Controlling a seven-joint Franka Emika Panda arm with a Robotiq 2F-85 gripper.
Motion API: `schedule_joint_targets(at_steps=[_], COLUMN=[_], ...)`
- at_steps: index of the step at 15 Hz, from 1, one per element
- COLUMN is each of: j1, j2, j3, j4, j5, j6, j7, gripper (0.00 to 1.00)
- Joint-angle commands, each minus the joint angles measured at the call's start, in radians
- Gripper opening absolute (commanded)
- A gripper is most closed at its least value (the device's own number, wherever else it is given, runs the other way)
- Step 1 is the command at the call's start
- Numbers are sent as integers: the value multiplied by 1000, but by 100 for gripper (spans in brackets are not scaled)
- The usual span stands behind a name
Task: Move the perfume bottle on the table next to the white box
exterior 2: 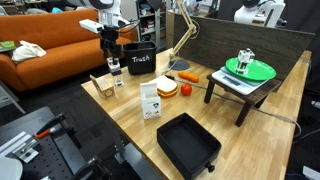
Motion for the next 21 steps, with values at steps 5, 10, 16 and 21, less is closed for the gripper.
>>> schedule_joint_targets(at_steps=[5,10,16,21], j1=[12,10,-4,-21], j2=[14,0,-70,-152], j3=[-27,-37,-50,-78], j4=[23,21,-10,-58], j5=[-13,-23,-23,-37], j6=[-10,-7,17,34], j7=[29,26,14,31], gripper=[40,27,27,27])
